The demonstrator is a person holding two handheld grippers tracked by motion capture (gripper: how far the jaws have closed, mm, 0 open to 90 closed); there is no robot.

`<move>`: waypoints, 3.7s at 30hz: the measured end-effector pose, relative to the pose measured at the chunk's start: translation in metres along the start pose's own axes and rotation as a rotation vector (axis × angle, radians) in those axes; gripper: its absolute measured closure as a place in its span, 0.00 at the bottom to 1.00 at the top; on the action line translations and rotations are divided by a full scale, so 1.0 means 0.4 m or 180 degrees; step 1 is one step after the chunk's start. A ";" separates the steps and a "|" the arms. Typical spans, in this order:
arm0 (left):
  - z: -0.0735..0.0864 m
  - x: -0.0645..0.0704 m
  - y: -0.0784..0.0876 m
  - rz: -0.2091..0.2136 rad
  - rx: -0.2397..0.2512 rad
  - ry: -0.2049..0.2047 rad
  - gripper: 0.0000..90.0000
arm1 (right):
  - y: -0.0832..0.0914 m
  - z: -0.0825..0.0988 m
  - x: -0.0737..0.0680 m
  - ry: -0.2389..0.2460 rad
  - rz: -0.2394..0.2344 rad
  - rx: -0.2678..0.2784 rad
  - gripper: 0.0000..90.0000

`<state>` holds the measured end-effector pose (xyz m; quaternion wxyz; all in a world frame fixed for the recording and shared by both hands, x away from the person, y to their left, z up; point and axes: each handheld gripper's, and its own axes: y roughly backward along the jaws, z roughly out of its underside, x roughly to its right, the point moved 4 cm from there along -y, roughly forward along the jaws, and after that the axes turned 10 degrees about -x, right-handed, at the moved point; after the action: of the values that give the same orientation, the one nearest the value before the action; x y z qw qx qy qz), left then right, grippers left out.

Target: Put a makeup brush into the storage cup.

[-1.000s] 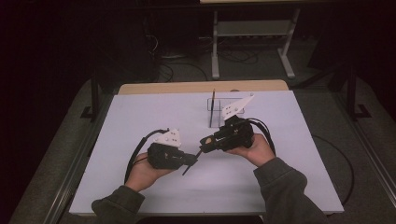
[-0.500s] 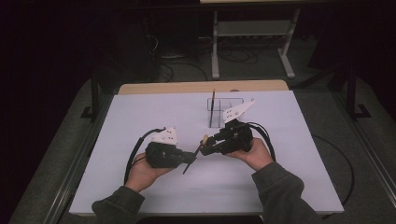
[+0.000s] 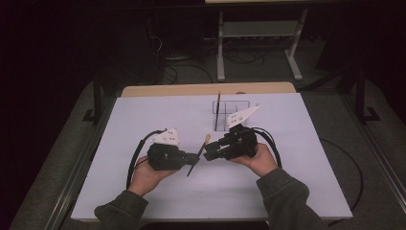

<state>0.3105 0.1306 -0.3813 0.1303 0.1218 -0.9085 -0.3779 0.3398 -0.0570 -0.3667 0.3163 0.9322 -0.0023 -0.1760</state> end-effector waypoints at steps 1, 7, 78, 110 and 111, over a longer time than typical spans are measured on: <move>0.000 0.000 -0.002 -0.0005 -0.0037 -0.0019 0.93 | 0.000 -0.001 0.000 0.0011 0.0009 -0.0001 0.71; -0.004 0.005 -0.015 0.0018 -0.0063 -0.0036 0.93 | -0.003 -0.005 0.000 0.0016 -0.0004 0.0047 0.82; 0.067 -0.038 0.018 -0.0292 -0.0036 0.0238 0.71 | 0.027 -0.011 0.058 -0.0044 0.0316 -0.0307 0.92; 0.163 -0.055 0.077 -0.0634 0.0050 0.0411 0.61 | 0.080 -0.018 0.097 -0.0151 0.0555 -0.0483 0.92; 0.166 -0.055 0.079 -0.0640 0.0042 0.0401 0.61 | 0.080 -0.018 0.097 -0.0151 0.0555 -0.0483 0.92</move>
<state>0.3055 0.2027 -0.4070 0.1478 0.2367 -0.8842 -0.3747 0.3819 -0.0830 -0.3553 0.3999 0.8974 -0.0774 -0.1695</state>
